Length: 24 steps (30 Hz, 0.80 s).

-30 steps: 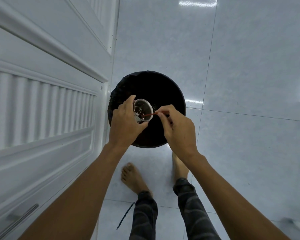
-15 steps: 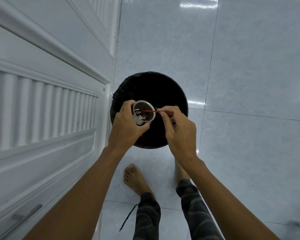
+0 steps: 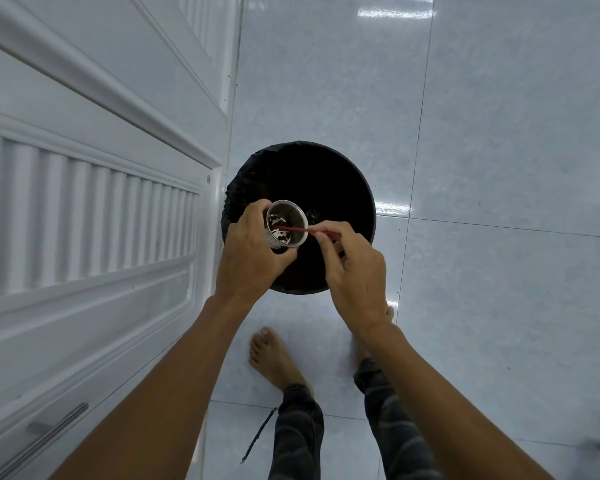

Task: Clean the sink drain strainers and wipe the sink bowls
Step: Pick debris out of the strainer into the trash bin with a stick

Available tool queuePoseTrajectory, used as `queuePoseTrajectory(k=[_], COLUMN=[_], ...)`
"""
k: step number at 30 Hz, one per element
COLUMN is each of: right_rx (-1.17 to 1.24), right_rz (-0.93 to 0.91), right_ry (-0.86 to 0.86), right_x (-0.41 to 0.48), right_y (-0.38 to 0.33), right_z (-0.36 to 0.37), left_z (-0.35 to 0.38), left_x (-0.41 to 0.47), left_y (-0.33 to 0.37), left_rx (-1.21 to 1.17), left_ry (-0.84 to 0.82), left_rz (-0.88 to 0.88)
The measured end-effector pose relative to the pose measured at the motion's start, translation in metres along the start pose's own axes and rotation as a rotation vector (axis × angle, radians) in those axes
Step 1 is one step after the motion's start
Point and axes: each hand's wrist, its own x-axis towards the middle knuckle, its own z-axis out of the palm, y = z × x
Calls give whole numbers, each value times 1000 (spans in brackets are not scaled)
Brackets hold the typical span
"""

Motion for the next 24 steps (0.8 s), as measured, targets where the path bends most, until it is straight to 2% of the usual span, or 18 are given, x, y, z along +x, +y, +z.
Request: queuePoseTrajectory(k=[3, 6, 10, 15, 20, 24], right_rx=[-19, -18, -39, -16, 15, 47], right_rz=[-12, -55, 44, -29, 58, -20], right_ry=[71, 17, 74, 22, 102, -8], right_x=[0, -6, -3, -13, -9, -13], right_y=[3, -1, 5, 1, 9, 2], right_z=[-3, -1, -3, 0, -6, -7], left_z=[0, 2, 3, 3, 3, 2], left_x=[-2, -3, -5, -5, -6, -4], left_y=[-1, -1, 0, -2, -3, -5], left_rx=[22, 33, 36, 46, 65, 72], left_ry=[8, 18, 37, 38, 43, 46], left_rz=[0, -6, -3, 7, 46, 52])
